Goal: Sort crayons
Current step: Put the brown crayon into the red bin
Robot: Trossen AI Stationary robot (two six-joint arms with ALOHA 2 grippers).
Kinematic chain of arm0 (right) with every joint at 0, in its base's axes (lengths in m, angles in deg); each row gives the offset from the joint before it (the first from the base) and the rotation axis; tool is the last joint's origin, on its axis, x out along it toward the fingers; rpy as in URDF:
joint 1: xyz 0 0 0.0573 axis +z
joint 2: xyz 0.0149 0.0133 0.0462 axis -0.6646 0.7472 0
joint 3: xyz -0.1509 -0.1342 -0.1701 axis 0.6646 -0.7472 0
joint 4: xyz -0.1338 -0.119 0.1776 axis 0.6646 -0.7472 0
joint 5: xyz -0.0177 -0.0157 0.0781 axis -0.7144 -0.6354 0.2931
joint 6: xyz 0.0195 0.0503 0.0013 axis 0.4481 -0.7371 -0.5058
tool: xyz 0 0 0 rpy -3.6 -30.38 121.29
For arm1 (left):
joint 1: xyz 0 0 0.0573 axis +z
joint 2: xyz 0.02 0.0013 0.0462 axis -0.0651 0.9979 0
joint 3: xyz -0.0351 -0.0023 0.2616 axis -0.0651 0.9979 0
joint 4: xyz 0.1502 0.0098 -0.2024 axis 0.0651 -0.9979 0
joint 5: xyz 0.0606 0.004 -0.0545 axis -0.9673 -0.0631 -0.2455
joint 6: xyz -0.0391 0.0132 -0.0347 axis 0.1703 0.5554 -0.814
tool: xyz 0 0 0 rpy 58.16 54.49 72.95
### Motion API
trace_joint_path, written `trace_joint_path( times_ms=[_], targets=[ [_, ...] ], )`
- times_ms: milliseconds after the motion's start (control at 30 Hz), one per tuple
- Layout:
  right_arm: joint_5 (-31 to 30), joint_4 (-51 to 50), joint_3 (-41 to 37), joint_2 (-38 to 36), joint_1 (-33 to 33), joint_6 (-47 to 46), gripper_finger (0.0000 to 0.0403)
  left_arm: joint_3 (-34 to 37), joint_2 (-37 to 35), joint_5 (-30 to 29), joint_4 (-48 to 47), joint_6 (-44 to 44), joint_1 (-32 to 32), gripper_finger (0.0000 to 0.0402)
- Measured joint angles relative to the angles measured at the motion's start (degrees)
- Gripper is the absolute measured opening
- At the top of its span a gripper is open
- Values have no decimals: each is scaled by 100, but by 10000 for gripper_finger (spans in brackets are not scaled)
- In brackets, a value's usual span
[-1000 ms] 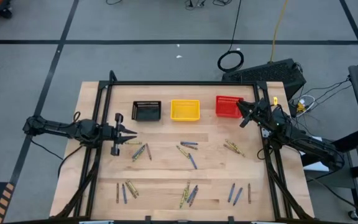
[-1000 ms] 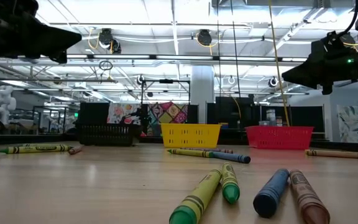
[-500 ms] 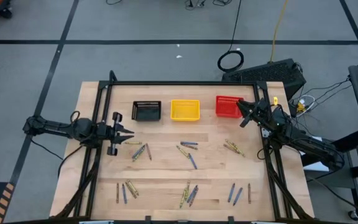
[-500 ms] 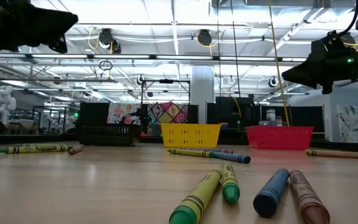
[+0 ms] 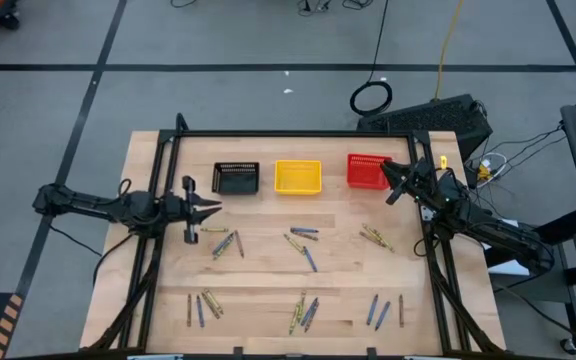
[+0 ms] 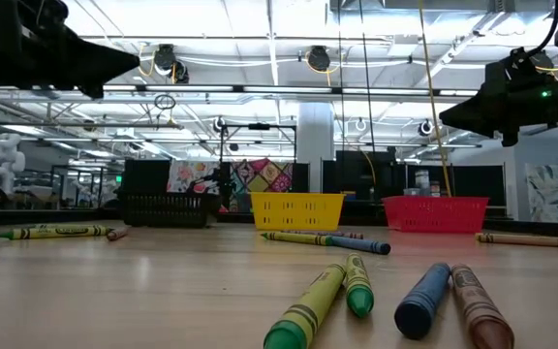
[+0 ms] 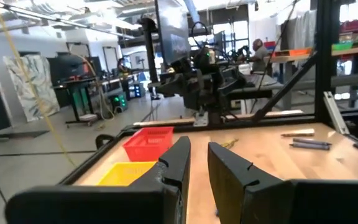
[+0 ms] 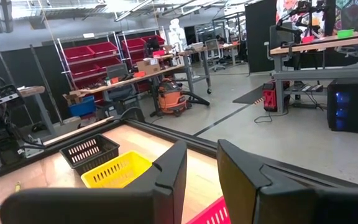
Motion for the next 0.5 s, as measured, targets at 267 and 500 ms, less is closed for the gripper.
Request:
trace_joint_path(
  times_ms=[267, 500],
  targets=[
    [-20, -11, 2, 0, 1, -111, 77, 0, 450, -859, -171, -1258, 2, 63],
    [-22, -11, 0, 0, 1, 207, 85, -98, 796, -1401, -138, -1458, 2, 63]
  ],
)
